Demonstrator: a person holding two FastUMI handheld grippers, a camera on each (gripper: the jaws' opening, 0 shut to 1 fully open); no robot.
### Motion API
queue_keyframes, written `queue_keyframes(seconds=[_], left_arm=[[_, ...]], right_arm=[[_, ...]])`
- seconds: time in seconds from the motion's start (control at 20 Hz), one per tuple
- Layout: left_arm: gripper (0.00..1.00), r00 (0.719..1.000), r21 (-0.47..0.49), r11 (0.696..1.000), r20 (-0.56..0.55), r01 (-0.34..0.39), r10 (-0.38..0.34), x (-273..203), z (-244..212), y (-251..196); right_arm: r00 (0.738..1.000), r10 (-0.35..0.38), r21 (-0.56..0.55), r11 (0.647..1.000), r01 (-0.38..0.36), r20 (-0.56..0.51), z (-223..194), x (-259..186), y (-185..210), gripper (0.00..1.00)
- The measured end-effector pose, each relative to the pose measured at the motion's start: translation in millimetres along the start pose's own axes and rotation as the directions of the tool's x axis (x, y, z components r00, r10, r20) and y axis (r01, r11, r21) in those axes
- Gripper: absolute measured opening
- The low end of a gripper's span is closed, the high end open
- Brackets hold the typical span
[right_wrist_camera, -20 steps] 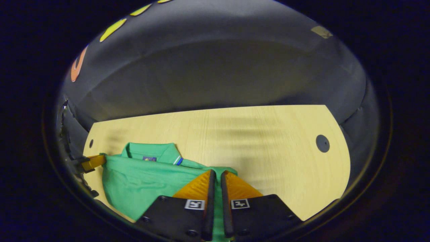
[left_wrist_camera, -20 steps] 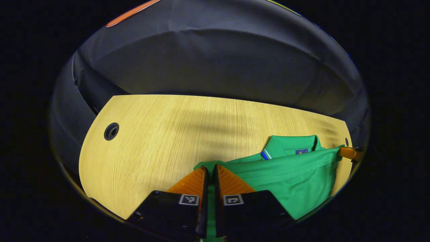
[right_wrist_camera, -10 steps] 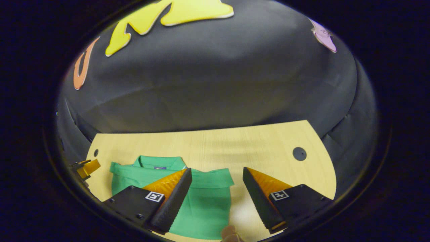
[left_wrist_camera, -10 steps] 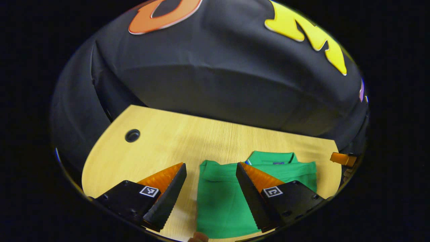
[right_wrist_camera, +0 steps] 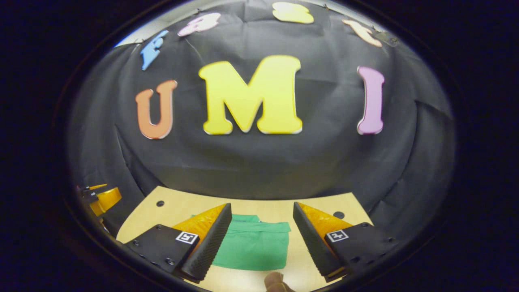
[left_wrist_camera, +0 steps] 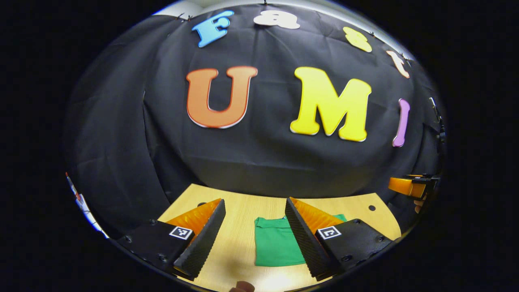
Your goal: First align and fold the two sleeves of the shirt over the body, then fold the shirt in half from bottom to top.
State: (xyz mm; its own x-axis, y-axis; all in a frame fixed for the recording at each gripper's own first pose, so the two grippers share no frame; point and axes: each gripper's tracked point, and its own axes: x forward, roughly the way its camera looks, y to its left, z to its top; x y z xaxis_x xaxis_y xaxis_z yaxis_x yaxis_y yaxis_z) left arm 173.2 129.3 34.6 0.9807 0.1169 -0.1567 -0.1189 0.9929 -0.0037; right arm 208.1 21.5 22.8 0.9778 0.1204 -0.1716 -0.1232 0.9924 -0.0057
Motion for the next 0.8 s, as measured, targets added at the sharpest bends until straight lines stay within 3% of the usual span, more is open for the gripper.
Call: queue_keyframes(seconds=[0.15, 0.25, 0.4, 0.65, 0.8], left_arm=[[0.96, 0.997, 0.034, 0.999, 0.074, 0.018, -0.021, -65.8, 31.7, 3.4], [0.96, 0.995, 0.028, 0.999, 0.1, 0.029, -0.031, -109.2, 38.4, 8.8], [0.96, 0.994, 0.029, 0.999, 0.099, 0.042, -0.045, -154.8, 28.9, 14.4], [0.96, 0.99, 0.067, 0.997, 0.128, 0.05, -0.058, -209.6, 20.2, 18.9], [0.96, 0.988, 0.079, 0.995, 0.139, 0.052, -0.063, -228.0, 11.0, 13.7]], right_arm=[[0.989, -0.043, -0.05, 0.997, 0.05, 0.139, 21.5, -90.7, 25.1, 0.98], [0.975, -0.067, -0.087, 0.992, 0.087, 0.21, 30.6, -143.3, 38.5, 0.93], [0.971, -0.078, -0.074, 0.993, 0.097, 0.226, 15.5, -205.3, 61.1, 0.94], [0.964, -0.108, -0.002, 0.994, 0.112, 0.243, -7.9, -266.4, 73.1, 0.94], [0.964, -0.097, -0.016, 0.994, 0.104, 0.247, -18.1, -280.6, 75.8, 0.94]])
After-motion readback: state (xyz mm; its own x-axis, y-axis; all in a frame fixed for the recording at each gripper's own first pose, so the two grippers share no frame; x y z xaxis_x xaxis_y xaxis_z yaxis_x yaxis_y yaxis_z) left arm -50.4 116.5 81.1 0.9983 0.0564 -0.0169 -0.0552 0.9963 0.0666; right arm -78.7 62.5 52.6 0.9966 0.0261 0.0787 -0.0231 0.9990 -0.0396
